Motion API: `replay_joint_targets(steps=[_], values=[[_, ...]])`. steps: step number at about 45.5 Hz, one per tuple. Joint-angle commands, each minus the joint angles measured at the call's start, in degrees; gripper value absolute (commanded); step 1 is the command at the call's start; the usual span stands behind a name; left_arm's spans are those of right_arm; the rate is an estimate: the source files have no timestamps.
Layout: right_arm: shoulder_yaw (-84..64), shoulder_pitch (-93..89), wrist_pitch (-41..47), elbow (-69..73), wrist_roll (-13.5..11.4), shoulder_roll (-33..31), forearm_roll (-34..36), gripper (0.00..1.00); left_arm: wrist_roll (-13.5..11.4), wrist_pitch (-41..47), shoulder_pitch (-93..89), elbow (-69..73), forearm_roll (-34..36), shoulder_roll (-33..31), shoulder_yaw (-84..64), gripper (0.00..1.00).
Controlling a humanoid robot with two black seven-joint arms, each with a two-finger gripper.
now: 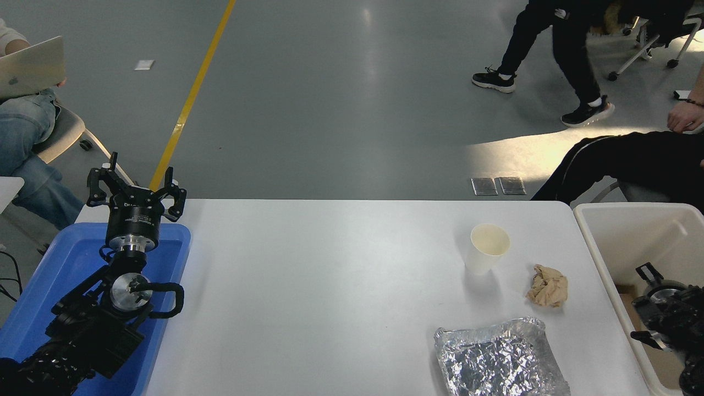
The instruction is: Pick up paper cup place in dustbin
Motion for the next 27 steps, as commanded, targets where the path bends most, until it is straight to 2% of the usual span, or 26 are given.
replay_joint_targets(steps=[1, 27], values=[[1.46, -0.01, -0.03, -0.03, -0.06, 0.22, -0.03, 0.00, 0.35, 0.35, -0.15, 0.00, 0.24, 0.00, 0.09, 0.99], [0.41, 0.78, 0.67, 0.05, 0.11, -0.04, -0.82, 0.00, 0.09, 0.27, -0.16, 0.00, 0.24, 0.00, 0.00, 0.99]])
